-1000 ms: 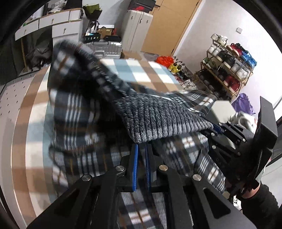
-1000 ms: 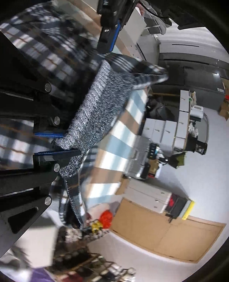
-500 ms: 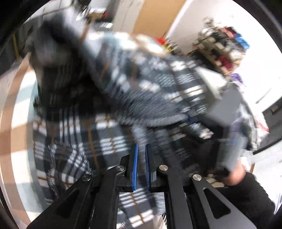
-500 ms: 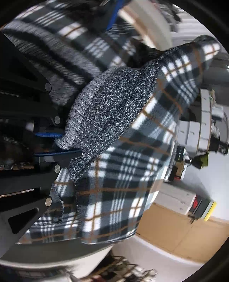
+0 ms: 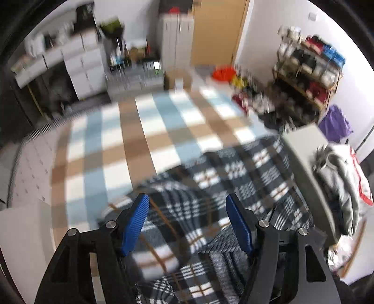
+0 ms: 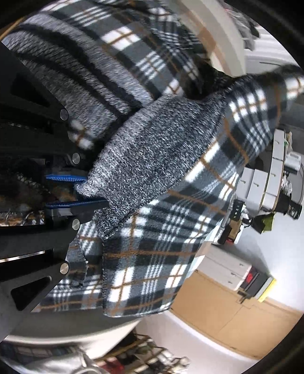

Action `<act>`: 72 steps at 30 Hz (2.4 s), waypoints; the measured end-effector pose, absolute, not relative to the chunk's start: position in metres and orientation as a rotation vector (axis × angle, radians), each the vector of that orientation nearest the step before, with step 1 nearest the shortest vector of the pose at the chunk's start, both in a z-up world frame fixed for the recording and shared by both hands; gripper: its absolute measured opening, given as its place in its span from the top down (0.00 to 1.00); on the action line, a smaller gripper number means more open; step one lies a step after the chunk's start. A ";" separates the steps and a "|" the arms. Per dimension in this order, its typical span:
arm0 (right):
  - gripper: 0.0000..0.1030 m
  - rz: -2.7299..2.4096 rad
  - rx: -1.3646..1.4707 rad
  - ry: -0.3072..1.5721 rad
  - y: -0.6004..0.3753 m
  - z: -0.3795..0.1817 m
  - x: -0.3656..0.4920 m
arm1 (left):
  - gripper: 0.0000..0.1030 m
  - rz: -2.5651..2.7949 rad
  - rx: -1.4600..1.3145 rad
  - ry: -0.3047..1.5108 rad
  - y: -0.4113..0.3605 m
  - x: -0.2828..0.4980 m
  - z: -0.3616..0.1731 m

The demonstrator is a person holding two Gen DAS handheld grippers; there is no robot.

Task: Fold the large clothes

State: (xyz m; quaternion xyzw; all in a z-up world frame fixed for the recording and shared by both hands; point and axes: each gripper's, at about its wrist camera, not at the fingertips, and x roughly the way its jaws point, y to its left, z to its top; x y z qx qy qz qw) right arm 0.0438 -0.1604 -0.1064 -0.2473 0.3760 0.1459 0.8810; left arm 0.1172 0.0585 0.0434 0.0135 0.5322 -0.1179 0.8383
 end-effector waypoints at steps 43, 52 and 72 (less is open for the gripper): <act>0.02 0.491 0.078 1.364 -0.170 -0.084 0.168 | 0.28 -0.355 -0.595 1.189 0.130 0.050 -0.022; 0.02 0.332 0.191 1.183 -0.243 -0.022 0.218 | 0.29 -0.305 -0.556 1.262 0.128 0.055 -0.048; 0.00 0.290 -0.256 1.273 -0.240 -0.076 0.204 | 0.39 -0.359 -0.317 1.278 0.116 0.081 -0.062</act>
